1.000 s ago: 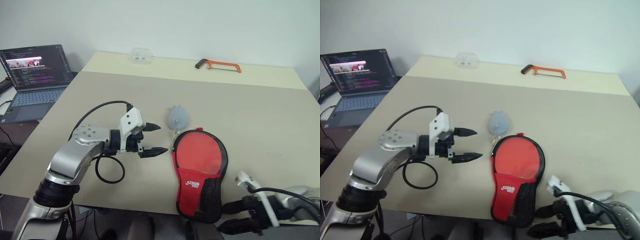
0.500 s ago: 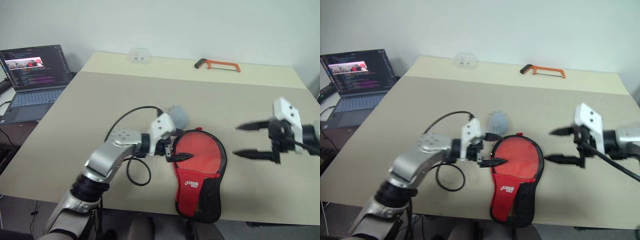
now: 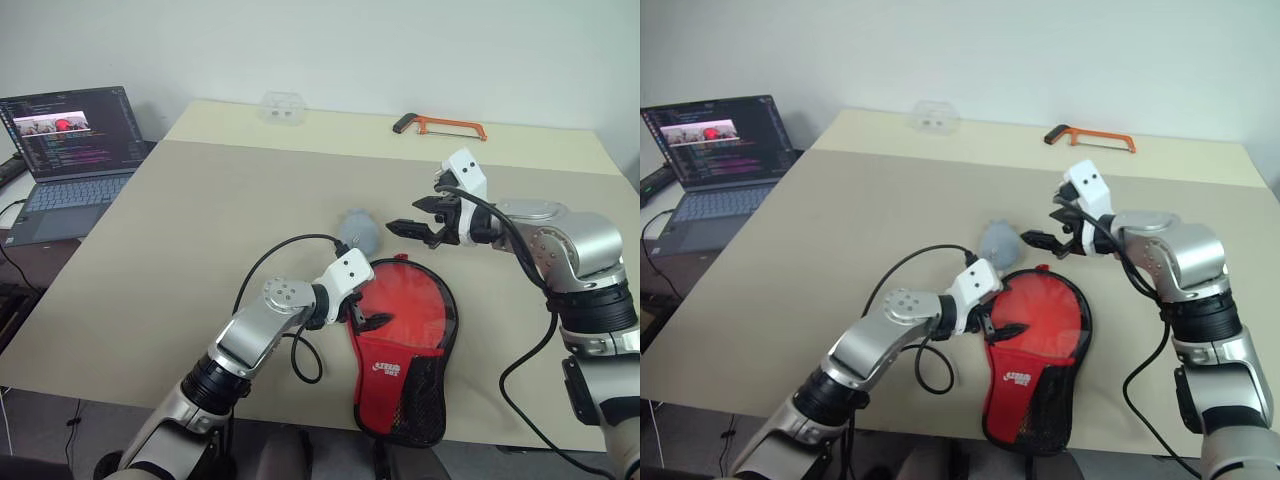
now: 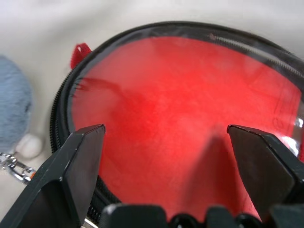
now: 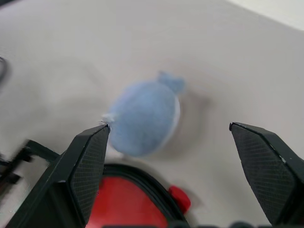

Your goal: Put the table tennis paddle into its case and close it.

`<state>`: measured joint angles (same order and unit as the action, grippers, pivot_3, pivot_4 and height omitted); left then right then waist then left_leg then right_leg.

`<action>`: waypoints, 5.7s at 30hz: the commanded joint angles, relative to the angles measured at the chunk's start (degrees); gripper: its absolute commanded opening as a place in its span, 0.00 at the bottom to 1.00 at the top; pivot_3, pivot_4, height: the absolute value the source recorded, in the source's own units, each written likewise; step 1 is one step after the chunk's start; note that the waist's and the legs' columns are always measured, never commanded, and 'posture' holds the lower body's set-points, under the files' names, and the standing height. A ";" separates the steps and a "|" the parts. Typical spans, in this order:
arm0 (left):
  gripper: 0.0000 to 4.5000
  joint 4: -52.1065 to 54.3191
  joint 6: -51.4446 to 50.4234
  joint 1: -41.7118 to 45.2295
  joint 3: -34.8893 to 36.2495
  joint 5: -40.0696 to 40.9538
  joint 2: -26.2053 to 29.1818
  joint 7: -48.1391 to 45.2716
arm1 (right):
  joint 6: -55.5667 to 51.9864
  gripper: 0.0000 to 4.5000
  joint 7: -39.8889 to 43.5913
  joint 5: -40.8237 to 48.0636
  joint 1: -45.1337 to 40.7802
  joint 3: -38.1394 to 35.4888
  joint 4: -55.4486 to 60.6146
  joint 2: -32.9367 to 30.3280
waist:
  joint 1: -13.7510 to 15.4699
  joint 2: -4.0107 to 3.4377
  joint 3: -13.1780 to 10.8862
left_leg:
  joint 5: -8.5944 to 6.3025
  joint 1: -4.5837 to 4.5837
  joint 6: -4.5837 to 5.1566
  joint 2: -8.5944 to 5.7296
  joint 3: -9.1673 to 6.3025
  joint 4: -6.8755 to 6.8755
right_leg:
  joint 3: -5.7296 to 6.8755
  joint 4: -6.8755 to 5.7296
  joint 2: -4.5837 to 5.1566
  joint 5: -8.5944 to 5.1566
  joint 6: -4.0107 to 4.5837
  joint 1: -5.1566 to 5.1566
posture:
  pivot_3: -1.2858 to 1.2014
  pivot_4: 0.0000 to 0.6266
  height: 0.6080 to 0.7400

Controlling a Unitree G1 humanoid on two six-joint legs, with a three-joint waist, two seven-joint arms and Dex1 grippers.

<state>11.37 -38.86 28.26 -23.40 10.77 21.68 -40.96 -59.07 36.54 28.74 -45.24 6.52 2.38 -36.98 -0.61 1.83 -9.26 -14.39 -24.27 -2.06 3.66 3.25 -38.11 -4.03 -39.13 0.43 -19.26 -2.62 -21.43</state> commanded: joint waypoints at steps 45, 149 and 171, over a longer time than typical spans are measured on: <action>1.00 -31.50 6.53 17.29 12.58 -7.83 -12.31 16.99 | 27.96 0.99 12.20 -8.38 28.89 8.57 3.78 12.51 | -0.98 -0.14 0.01 | 0.08 0.45 -0.14 -0.11 0.04 -0.08 | -0.06 -0.53 -0.38 0.00 -0.01 0.17 | 0.52 0.24 1.00; 1.00 -8.31 3.53 10.27 26.62 14.47 10.13 -33.66 | 17.48 1.00 26.21 3.62 22.55 -3.99 22.14 -5.88 | -0.89 -0.45 0.14 | 0.29 0.37 -0.21 0.05 -0.09 0.04 | 0.03 -0.57 -0.41 0.03 0.10 0.05 | 0.52 0.24 1.00; 1.00 -19.35 17.59 -0.28 3.11 -3.62 -11.21 -4.74 | 47.58 1.00 30.93 -26.66 -1.83 10.30 -17.55 -11.18 | -1.08 -0.45 0.10 | 0.27 0.39 -0.12 -0.11 0.07 0.03 | -0.14 -0.49 -0.33 0.04 0.06 0.04 | 0.52 0.24 1.00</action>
<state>-7.19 -23.24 28.14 -18.66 8.59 11.31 -46.63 -16.03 66.52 4.94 -44.59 15.98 -13.25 -48.19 -1.69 1.38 -9.17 -14.12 -23.88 -2.18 3.55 3.33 -38.08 -4.16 -39.61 0.13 -19.22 -2.56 -21.38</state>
